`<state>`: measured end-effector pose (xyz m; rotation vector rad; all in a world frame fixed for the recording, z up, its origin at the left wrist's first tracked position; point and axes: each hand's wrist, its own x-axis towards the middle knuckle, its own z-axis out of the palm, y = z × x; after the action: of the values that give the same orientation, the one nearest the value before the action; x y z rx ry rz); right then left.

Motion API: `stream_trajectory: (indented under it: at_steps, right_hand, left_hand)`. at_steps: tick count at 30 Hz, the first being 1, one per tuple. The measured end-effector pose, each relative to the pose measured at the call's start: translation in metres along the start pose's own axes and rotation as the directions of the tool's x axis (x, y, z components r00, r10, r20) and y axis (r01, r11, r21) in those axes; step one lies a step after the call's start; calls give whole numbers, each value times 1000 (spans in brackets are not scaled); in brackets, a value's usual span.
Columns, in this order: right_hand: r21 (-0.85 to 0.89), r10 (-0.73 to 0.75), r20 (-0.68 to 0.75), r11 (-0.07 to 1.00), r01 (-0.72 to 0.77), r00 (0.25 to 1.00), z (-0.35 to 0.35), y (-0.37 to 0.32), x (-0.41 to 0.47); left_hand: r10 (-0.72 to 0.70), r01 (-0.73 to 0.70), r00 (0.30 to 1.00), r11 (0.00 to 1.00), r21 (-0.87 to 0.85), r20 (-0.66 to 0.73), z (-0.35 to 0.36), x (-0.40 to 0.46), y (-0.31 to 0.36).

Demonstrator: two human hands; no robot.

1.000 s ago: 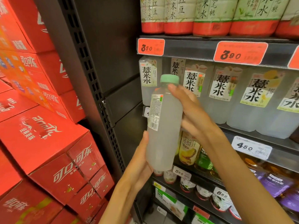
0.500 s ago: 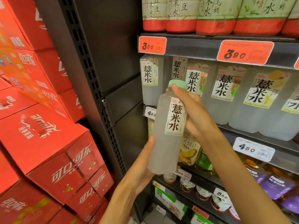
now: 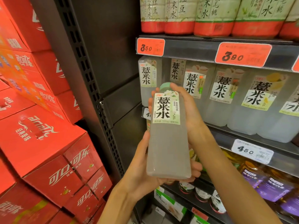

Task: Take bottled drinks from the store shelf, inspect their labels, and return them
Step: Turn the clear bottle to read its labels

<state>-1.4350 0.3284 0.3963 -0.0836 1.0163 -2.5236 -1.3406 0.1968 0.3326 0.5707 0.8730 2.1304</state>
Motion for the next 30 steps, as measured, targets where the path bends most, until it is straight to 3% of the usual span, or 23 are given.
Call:
stream_trajectory:
  at_steps: [4, 9, 12, 14, 17, 22, 26, 30]
  right_hand:
    - [-61, 51, -128, 996, -59, 990, 0, 7, 2]
    - [-315, -108, -209, 948, 38, 972, -6, 26, 4]
    - [-136, 32, -227, 989, -64, 973, -6, 22, 9]
    - [-113, 75, -161, 989, -94, 984, -3, 16, 9]
    - [-184, -45, 17, 982, 47, 999, -3, 4, 12]
    - [-298, -178, 246, 922, 249, 953, 4, -5, 2]
    - [-569, -297, 309, 703, 426, 904, 6, -7, -18]
    - [-624, -351, 381, 585, 518, 855, 0, 1, -30]
  left_hand:
    - [3, -1, 1000, 996, 91, -26, 0, -7, 6]
    - [-88, 84, 995, 994, 64, 53, 4, -8, 14]
    - [-117, 117, 993, 993, 3, 2, -3, -14, 13]
    - [-104, 103, 994, 995, -11, -47, -11, -19, 12]
    - [-63, 93, 967, 989, 112, -245, -18, -23, 11]
    - [207, 7, 910, 860, 511, -360, -12, -15, -2]
    - [449, -49, 817, 680, 732, -362, -11, -5, 3]
    - [532, -53, 777, 589, 806, -337, -19, 1, 6]
